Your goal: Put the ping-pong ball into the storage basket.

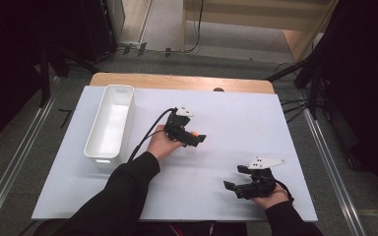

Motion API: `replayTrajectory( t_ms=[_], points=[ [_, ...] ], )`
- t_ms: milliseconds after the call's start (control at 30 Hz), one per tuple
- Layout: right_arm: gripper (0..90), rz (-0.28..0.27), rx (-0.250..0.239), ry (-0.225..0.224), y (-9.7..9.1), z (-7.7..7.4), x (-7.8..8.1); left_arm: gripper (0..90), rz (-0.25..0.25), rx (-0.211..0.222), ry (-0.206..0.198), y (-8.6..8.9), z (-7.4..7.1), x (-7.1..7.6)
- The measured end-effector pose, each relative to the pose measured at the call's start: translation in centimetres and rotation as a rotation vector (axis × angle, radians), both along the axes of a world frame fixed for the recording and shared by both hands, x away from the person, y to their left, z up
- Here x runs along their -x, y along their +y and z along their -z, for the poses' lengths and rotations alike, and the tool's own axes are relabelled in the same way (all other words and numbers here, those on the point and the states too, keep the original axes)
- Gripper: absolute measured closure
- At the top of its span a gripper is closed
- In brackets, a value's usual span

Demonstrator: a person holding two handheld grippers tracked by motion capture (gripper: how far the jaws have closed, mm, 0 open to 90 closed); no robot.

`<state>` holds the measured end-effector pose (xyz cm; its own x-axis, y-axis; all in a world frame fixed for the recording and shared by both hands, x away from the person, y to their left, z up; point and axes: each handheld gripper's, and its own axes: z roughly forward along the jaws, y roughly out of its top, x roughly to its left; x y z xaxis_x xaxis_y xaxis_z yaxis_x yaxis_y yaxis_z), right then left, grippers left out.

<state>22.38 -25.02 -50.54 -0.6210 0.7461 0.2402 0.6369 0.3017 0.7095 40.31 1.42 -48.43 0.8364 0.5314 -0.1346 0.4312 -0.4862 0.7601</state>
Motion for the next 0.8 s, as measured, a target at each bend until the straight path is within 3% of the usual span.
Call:
replayTrajectory(
  t_ms=[100, 233, 467, 800],
  points=[
    [14.8, 0.000, 0.000, 0.003, 0.0, 0.0, 0.0, 0.0, 0.010, -0.006, -0.018, 0.0, 0.1, 0.2],
    [14.8, -0.001, 0.000, 0.002, 0.0, 0.0, 0.0, 0.0, 0.011, -0.034, -0.008, -0.3, 0.5, 0.2],
    [14.8, 0.007, 0.006, -0.005, -0.1, -0.1, 0.1, 0.0, 0.006, -0.028, 0.006, -0.3, 1.2, 0.4],
    [14.8, 0.006, 0.007, 0.002, -0.1, 0.0, 0.1, 0.0, -0.010, -0.054, 0.007, 0.1, 2.2, 0.5]
  ],
)
